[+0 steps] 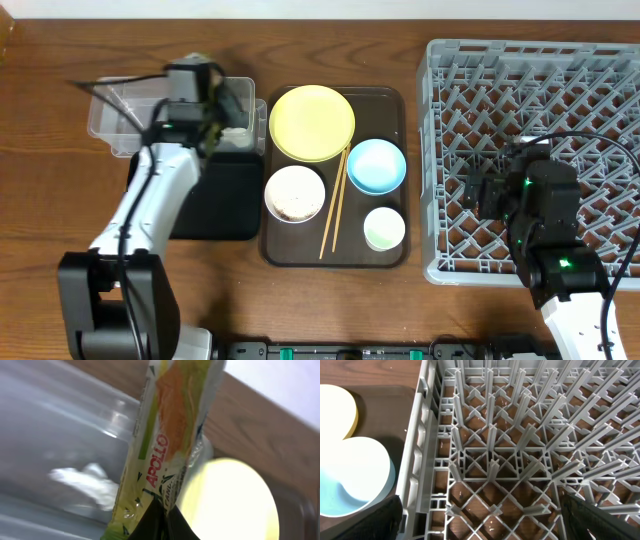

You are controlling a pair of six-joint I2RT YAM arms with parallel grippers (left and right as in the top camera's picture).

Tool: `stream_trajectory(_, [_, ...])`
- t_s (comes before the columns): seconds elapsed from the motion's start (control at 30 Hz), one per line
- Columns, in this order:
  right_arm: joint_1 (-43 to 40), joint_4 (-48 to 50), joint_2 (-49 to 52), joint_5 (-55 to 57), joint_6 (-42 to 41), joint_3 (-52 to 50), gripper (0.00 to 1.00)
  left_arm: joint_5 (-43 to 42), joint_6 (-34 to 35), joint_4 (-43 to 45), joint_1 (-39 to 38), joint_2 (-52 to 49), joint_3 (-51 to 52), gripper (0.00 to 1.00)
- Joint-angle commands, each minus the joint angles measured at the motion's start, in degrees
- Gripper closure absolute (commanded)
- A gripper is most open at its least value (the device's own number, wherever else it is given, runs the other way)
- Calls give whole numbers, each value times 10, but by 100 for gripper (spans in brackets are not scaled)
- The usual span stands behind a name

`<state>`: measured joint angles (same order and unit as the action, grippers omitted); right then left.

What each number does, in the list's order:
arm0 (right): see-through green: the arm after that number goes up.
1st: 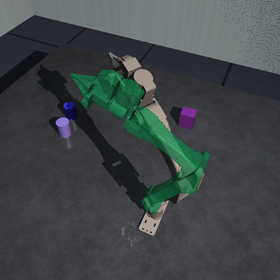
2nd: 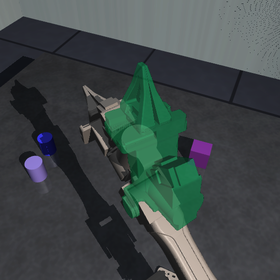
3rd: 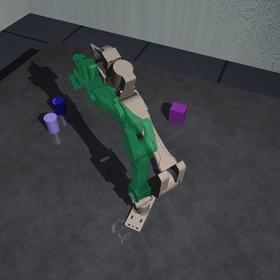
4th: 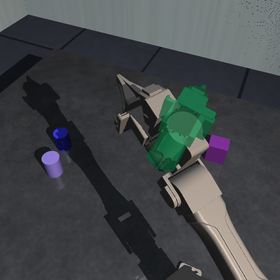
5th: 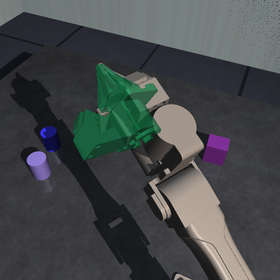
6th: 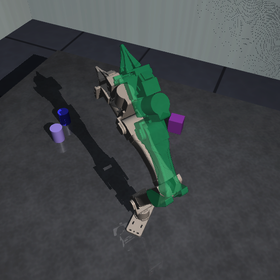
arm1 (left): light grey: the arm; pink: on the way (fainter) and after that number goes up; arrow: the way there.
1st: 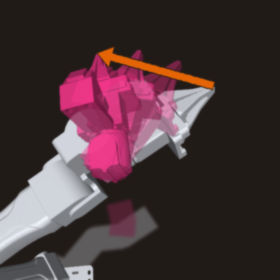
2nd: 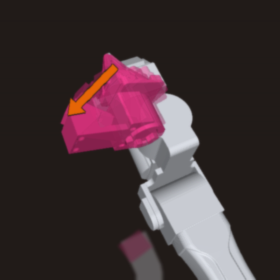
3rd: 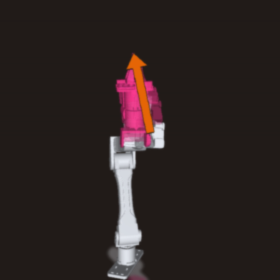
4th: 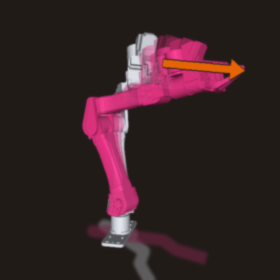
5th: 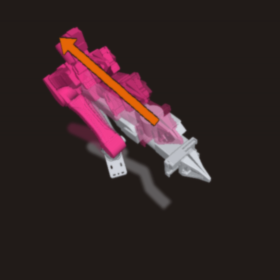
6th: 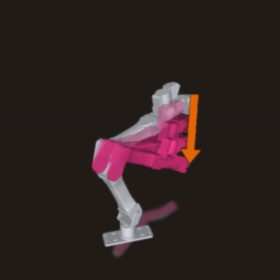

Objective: Sort waste into correct bins and load items into the dishwasher rack
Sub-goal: 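Carry the wrapper to the clear bin and release it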

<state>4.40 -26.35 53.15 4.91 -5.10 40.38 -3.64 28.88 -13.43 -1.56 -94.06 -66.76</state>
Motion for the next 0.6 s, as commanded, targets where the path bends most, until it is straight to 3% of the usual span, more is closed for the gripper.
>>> stream_trajectory(0.0, [5, 0, 0, 0, 9, 10, 1, 5, 83, 2, 19, -7, 2, 87])
stream_trajectory(0.07, [5, 0, 0, 0, 9, 10, 1, 5, 83, 2, 23, -7, 2, 62])
stream_trajectory(0.13, [5, 0, 0, 0, 9, 10, 1, 5, 83, 2, 24, -7, 2, 46])
stream_trajectory(0.3, [5, 0, 0, 0, 9, 10, 1, -31, 68, 2, 24, -5, 2, 44])
stream_trajectory(0.43, [5, 0, 0, 0, 9, 10, 1, -96, 10, -7, 11, -5, 2, 45])
stream_trajectory(0.57, [5, 0, 0, 0, 9, 10, 1, -105, -63, -52, -33, -5, 2, 45])
